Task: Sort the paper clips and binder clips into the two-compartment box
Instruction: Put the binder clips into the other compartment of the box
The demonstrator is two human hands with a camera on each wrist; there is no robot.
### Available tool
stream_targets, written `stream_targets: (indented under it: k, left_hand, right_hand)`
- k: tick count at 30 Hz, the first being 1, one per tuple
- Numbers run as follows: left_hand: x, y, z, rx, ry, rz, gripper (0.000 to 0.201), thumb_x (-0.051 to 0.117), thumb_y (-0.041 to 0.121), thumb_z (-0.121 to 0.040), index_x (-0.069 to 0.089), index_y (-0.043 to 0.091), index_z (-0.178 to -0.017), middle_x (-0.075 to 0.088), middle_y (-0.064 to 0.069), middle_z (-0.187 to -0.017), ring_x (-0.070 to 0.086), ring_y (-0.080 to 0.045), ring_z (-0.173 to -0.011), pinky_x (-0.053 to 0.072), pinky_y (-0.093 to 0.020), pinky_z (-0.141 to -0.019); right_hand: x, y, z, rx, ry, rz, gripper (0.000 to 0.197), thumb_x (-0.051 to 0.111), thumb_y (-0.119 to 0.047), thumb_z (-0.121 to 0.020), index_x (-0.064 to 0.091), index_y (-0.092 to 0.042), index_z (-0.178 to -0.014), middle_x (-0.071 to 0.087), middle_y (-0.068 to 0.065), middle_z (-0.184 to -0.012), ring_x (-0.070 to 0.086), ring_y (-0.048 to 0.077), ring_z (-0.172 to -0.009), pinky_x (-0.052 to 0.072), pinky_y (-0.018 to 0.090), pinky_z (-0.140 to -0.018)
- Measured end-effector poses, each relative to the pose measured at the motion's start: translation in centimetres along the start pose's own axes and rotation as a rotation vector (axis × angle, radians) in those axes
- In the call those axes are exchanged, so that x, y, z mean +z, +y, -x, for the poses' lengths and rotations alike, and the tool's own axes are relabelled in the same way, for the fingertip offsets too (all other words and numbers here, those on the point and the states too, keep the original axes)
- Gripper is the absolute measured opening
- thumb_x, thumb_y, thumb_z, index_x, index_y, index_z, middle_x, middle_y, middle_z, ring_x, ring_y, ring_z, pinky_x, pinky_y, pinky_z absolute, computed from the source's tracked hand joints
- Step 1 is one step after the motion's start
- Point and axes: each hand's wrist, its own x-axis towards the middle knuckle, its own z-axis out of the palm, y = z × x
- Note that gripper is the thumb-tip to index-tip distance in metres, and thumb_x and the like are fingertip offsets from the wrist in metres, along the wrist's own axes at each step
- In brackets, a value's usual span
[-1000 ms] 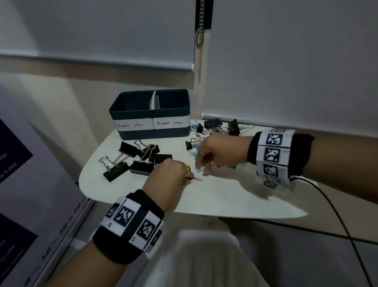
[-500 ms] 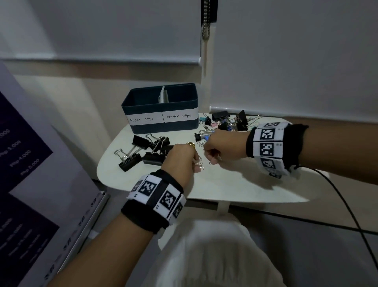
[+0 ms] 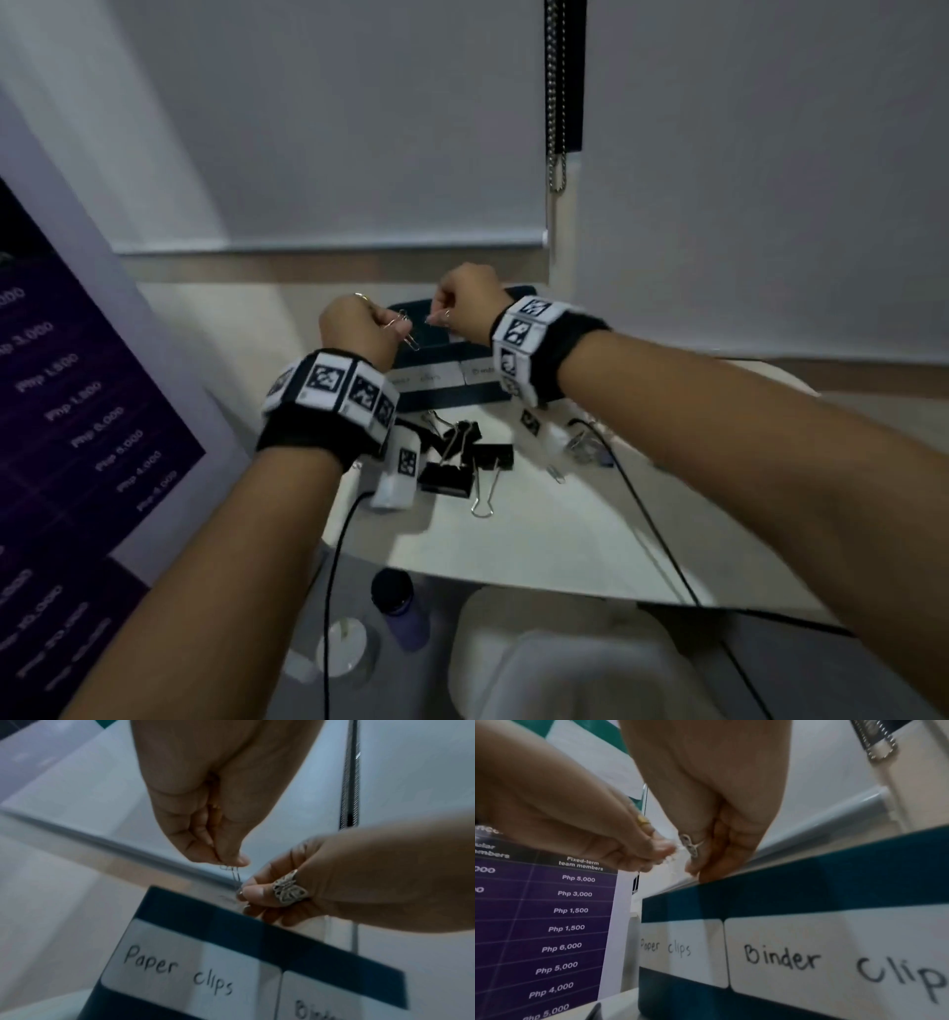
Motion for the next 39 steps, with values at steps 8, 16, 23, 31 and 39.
stream_targets:
  k: [8,16,23,31,39]
  left_hand:
    - [3.8,-0.6,-3.3,0.088,-0.138,-0.206,0.021,0.059,0.012,-0.089,0.072,0.008,-0.106,0.071,-0.013,-0.108,0.064,-0.024,-0.103,0.046,-0.027,-0.085]
    - [3.7,-0.9,3.0,0.502,-0.250,-0.094,0.022,0.058,0.006,-0.089,0.071,0.012,-0.106,0.065,-0.007,-0.117,0.058,-0.021,-0.110,0.037,-0.014,-0.092]
    - [1.8,-2.0,6.9,0.542,-0.578,-0.441,0.038,0.046,0.038,-0.094,0.049,0.035,-0.131,0.032,0.000,-0.148,0.025,-0.025,-0.137,0.025,-0.043,-0.114]
    - [1.6,-5.8,8.2,0.415,-0.983,-0.626,0.061,0.024,0.060,-0.092,-0.005,0.046,-0.144,-0.019,0.007,-0.156,-0.021,-0.031,-0.143,-0.009,-0.058,-0.113]
    - [1.9,-6.7,7.7,0.386,-1.048,-0.518,0.068,0.032,0.058,-0.092,-0.011,0.047,-0.144,-0.026,0.010,-0.154,-0.018,-0.032,-0.144,-0.005,-0.057,-0.113]
  right_hand:
    - [0.1,1.1,3.0,0.017,-0.037,0.133,0.026,0.052,-0.009,-0.091,0.071,-0.012,-0.109,0.069,0.008,-0.112,0.065,0.024,-0.101,0.050,0.032,-0.094]
    - [-1.0,5.4,16.8,0.354,-0.177,0.160,0.018,0.062,-0.003,-0.084,0.076,-0.012,-0.089,0.067,-0.001,-0.083,0.050,-0.001,-0.067,0.043,0.014,-0.078]
    - [2.0,3.9,13.8,0.394,-0.321,0.291,0.027,0.060,-0.018,-0.088,0.063,-0.002,-0.110,0.062,0.013,-0.118,0.057,0.023,-0.111,0.048,0.029,-0.093]
    - [2.0,3.1,11.0,0.312,-0.501,0.536,0.025,0.047,-0.015,-0.094,0.062,0.001,-0.107,0.064,0.012,-0.104,0.055,0.021,-0.084,0.046,0.029,-0.077]
    - [0.4,-1.7,1.3,0.019,0.000,0.103,0.016,0.054,-0.009,-0.092,0.063,0.001,-0.101,0.067,0.010,-0.102,0.061,0.019,-0.094,0.047,0.028,-0.092]
